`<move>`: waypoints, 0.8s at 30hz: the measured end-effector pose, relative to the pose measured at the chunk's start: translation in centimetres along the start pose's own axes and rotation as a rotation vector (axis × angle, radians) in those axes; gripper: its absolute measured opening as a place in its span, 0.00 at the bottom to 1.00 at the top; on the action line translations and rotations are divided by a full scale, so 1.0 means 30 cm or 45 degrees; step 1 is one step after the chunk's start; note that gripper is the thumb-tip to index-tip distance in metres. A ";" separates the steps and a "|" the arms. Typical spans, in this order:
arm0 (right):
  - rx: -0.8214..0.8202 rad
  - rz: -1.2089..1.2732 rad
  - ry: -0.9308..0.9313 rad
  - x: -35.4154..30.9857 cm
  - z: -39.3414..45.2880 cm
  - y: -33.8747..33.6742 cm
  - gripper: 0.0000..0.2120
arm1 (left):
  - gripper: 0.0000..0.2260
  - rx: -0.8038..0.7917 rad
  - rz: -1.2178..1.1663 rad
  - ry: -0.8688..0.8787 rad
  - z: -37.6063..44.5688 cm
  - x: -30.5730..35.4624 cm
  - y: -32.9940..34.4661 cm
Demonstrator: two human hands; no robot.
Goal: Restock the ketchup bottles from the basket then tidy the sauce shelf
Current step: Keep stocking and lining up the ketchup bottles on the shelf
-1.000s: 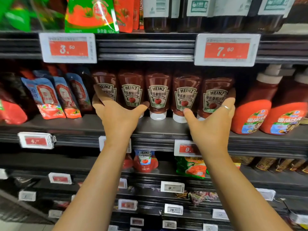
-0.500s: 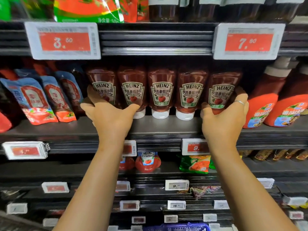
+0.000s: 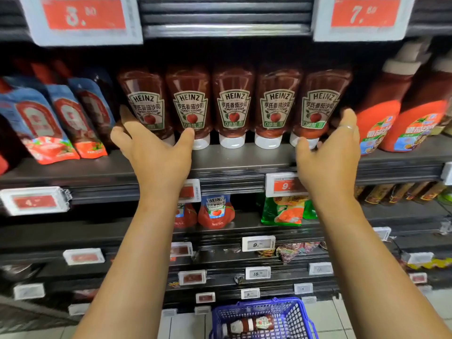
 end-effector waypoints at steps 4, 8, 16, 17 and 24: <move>-0.155 -0.019 -0.192 0.022 -0.064 -0.034 0.32 | 0.33 0.027 0.058 0.197 -0.081 0.016 -0.019; -0.257 0.033 -0.418 0.077 -0.149 -0.085 0.24 | 0.23 0.102 0.150 0.318 -0.212 0.026 -0.014; -0.671 0.175 -0.291 0.564 -0.395 -0.096 0.13 | 0.11 -0.134 0.350 0.425 -0.644 -0.150 0.194; -0.778 0.148 -0.180 0.665 -0.438 -0.075 0.10 | 0.11 -0.239 0.375 0.341 -0.710 -0.209 0.241; -1.405 0.003 0.674 1.248 -0.844 0.019 0.05 | 0.11 -1.339 0.368 -0.847 -1.223 -0.718 0.576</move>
Point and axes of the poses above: each hand's wrist, its own z-axis towards the middle knuckle, its own y-axis out of the palm, x = y × z, the point moved 6 cm from there along z, towards the middle knuckle, and after that the axes turned 15 degrees about -x, right-handed, at the moved point
